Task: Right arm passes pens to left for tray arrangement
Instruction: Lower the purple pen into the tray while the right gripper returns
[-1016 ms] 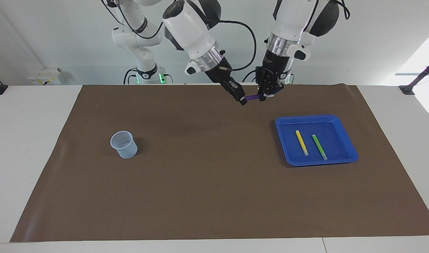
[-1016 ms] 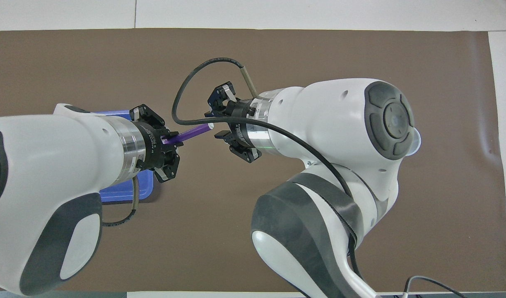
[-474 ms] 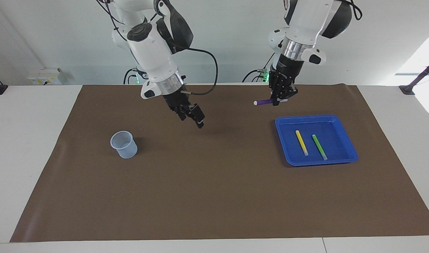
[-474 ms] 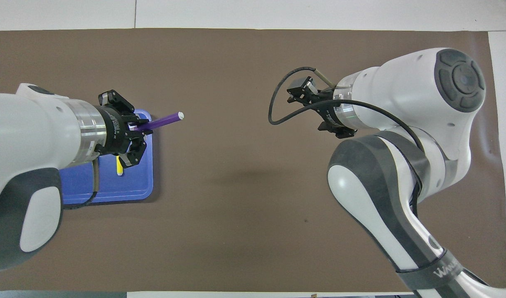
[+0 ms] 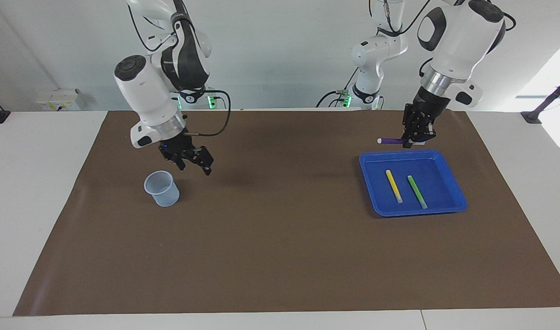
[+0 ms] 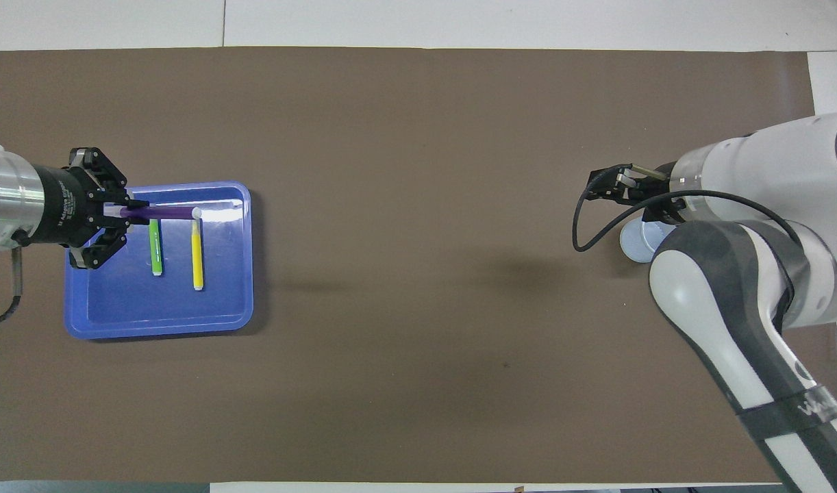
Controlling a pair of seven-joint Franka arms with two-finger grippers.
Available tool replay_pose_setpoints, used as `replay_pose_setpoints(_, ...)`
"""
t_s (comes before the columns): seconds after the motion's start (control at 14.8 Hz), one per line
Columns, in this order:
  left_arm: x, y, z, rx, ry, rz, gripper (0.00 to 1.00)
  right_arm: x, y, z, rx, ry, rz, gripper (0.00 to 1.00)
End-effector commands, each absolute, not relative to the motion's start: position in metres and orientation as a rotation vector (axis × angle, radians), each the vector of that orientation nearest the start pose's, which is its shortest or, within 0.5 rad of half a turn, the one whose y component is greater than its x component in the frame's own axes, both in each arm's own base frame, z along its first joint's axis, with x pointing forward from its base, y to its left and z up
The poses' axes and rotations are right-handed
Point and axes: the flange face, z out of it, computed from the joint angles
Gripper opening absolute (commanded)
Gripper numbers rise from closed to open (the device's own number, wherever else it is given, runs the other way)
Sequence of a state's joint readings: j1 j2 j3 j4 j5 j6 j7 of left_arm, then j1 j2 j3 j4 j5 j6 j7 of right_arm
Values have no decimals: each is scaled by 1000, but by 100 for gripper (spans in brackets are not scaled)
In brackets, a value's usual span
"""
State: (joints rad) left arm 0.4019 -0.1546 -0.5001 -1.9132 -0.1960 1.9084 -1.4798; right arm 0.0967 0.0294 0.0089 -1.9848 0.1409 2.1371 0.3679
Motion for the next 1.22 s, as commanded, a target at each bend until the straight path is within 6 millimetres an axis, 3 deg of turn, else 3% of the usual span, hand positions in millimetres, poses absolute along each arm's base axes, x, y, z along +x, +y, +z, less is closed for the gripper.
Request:
replay_pose_setpoints(0.0,523,-44,542,-2656,-1945,20,0,568,29,460,-3037,385,-189,100)
replay_pose_setpoints(0.2,516,5,502,-2908,-1477,69,0,577,0,471,-3123,264,-225,100)
replay_pose_setpoints(0.41,520,48,465,-3112,-1047,129,0,582,-15,498,-3156,220,-219,100)
replay_pose_setpoints(0.61,536,63,425,-3222,-708,131,0,581,-21,535,-3158,240,-178,100)
replay_pose_setpoints(0.88,549,76,371,-3203,-312,171,0,577,-17,578,-3161,229,-127,100)
replay_pose_setpoints(1.15,558,78,334,-3178,-206,177,0,568,-10,602,-3164,215,-61,100)
